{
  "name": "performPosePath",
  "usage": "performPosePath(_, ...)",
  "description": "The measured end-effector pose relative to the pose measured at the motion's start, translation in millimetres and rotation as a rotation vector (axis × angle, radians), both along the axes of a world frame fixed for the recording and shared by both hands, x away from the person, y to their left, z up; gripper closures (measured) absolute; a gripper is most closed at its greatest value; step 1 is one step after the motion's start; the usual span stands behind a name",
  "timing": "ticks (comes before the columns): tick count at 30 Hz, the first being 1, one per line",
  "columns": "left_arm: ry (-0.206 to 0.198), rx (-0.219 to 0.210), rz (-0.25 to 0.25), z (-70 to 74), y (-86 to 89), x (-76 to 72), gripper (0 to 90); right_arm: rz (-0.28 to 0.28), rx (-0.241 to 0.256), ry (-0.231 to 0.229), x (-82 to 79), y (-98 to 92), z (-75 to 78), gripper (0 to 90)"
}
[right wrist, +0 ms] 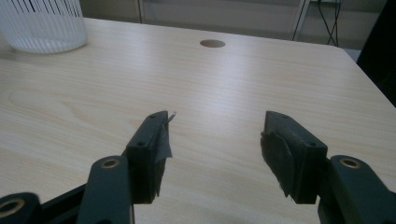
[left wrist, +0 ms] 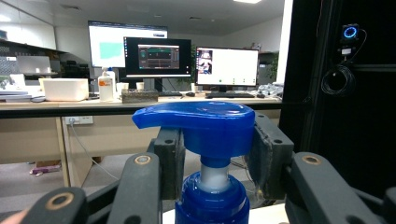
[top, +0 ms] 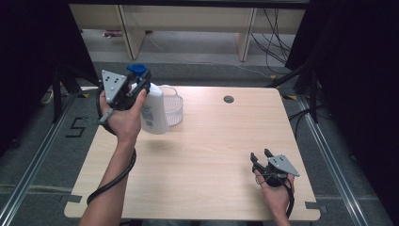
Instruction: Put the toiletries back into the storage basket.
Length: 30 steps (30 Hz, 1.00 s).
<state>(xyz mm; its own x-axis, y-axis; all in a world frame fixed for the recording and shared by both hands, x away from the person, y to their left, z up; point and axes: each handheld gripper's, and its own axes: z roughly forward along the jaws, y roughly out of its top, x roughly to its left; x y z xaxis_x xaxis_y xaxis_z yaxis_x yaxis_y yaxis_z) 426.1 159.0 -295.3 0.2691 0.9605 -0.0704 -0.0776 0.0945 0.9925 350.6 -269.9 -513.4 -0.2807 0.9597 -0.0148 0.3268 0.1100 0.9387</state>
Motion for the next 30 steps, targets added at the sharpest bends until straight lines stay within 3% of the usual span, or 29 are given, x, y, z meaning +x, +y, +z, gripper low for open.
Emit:
performPosePath(4,-0.003,0.002,-0.005,2.8,-2.6,2.5,59.7,-0.002,0.016,-0.008,0.7,1.0,-0.5,42.3)
performPosePath(7,-0.003,0.004,-0.009,4.8,-4.5,5.5,59.7,-0.004,-0.009,-0.022,1.0,-0.8,-0.4,42.3)
performPosePath(30,-0.010,0.002,-0.030,18.6,-18.2,25.7,59.6,-0.003,-0.005,-0.028,1.3,-1.4,-0.7,42.2)
